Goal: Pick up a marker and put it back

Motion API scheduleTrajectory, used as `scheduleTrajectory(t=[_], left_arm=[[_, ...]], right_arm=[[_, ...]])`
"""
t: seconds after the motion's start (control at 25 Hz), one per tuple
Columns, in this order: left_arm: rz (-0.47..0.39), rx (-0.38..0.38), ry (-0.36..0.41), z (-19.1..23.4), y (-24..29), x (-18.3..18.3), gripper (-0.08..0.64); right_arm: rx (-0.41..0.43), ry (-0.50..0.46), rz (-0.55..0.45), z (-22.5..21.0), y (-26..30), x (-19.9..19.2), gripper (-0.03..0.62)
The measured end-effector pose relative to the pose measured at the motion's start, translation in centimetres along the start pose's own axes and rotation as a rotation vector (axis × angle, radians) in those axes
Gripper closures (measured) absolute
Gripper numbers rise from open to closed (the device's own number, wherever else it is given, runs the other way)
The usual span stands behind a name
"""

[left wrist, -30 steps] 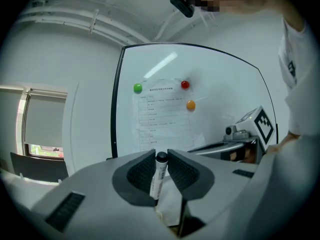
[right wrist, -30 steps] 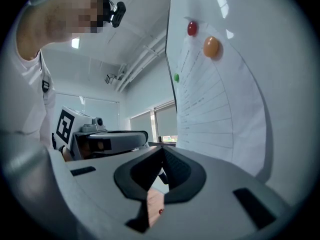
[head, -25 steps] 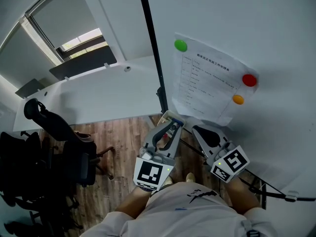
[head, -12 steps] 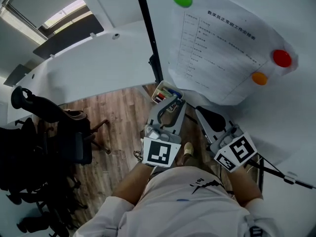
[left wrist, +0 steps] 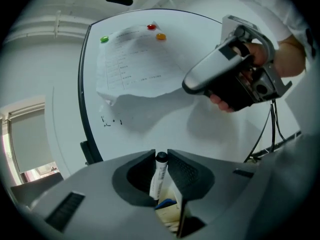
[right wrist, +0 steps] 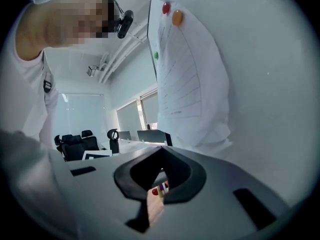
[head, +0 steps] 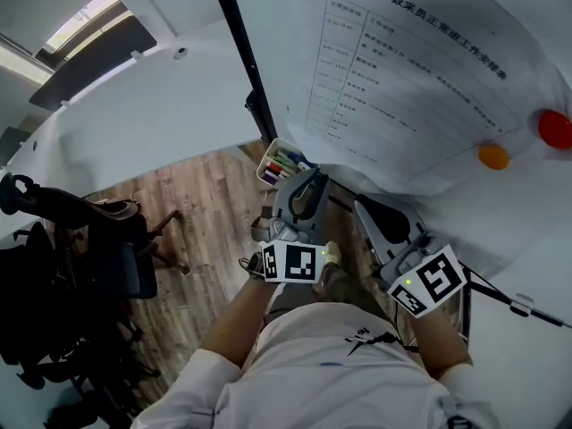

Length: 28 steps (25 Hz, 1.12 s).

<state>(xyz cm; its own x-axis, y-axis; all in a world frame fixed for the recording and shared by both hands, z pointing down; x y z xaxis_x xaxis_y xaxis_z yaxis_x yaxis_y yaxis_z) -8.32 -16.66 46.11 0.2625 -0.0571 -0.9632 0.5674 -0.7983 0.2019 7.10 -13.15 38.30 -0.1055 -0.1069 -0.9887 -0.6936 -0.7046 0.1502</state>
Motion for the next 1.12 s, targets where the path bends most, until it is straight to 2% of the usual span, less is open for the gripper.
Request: scheduleTrajectory(t=[0.24,0.56,1.12], left_arm=[[0.057,-0.001,0.072,-0.7,1.4,-2.9,0.480],[0.128,-0.028,0.101,-1.3,2.3,-5.1,0.479],[0.097,-0.036,-0.019,-2.1,0.5,-3.4,0.463]], right_arm=[[-0.020,0.005,0.031,-0.3,0.1,-0.7,0.580],[-0.030,0.006,0.039,-0.5,0.1,-0.8,0.580],[0.014,0.004,0.016,-0.1,0.4,-0.4,0.580]])
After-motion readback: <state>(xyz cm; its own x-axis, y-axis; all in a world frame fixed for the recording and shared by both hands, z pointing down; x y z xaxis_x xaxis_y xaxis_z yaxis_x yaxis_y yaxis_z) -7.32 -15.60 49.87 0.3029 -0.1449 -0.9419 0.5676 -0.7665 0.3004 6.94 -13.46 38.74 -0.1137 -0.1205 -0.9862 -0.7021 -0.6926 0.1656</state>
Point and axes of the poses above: the fingertips, and each gripper's own axes: y forward along the fingers, z to its left, x out of its top, the point moved 9 cm from there along -y, backward along the fingers, and after that the axes turned 12 degrees about -y, right-handed, at the moved point
